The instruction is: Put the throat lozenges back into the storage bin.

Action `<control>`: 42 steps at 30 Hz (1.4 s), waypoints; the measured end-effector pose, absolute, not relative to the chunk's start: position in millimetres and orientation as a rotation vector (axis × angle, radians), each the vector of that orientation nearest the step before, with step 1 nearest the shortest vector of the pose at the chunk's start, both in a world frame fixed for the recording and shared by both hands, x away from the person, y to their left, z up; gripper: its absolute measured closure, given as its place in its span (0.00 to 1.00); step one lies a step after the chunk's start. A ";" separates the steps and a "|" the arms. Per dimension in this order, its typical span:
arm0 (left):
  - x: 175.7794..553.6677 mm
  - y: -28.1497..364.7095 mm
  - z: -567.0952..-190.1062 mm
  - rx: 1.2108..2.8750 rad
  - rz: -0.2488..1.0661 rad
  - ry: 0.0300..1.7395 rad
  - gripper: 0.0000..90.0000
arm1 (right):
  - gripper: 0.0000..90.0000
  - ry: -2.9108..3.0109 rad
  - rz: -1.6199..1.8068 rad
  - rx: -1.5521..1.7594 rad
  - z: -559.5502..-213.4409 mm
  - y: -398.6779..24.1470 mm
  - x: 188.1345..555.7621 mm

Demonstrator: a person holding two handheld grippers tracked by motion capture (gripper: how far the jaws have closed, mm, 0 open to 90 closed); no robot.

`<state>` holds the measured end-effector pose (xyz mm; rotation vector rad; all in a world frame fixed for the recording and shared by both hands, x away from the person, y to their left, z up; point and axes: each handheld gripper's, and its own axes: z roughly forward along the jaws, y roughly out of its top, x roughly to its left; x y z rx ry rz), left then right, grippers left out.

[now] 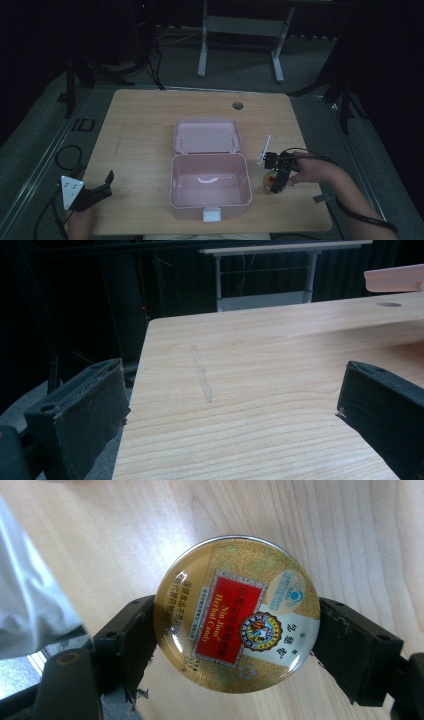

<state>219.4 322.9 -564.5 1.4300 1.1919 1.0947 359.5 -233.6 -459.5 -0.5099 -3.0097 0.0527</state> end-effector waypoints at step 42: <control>218.8 324.0 -564.5 1.424 1.085 1.188 0.00 | 0.23 -3.089 -0.072 -0.125 -352.5 -117.6 325.4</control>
